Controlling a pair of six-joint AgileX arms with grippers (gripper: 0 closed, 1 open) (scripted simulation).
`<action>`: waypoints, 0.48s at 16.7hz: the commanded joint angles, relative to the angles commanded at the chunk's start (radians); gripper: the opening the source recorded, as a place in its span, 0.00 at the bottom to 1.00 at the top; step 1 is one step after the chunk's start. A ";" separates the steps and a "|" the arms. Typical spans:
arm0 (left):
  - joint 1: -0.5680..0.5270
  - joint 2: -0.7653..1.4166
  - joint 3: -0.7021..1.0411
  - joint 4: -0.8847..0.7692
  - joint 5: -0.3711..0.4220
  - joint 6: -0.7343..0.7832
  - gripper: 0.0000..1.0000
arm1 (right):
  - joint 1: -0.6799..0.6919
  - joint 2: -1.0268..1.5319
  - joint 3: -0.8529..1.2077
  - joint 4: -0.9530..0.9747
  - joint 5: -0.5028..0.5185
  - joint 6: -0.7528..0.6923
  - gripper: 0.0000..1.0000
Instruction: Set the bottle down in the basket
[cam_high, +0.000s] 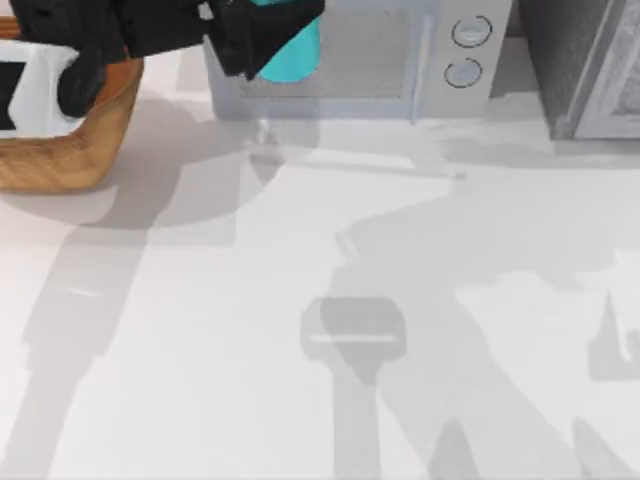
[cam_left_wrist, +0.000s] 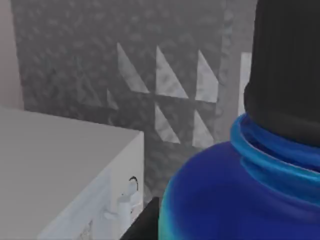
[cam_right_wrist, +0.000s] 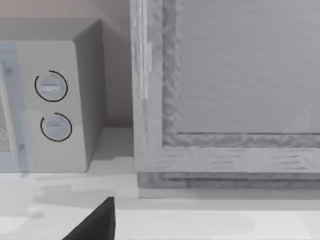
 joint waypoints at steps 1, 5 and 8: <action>0.073 -0.018 0.016 -0.018 0.016 0.003 0.00 | 0.000 0.000 0.000 0.000 0.000 0.000 1.00; 0.386 -0.057 0.065 -0.093 0.113 0.018 0.00 | 0.000 0.000 0.000 0.000 0.000 0.000 1.00; 0.552 -0.072 0.060 -0.127 0.174 0.016 0.00 | 0.000 0.000 0.000 0.000 0.000 0.000 1.00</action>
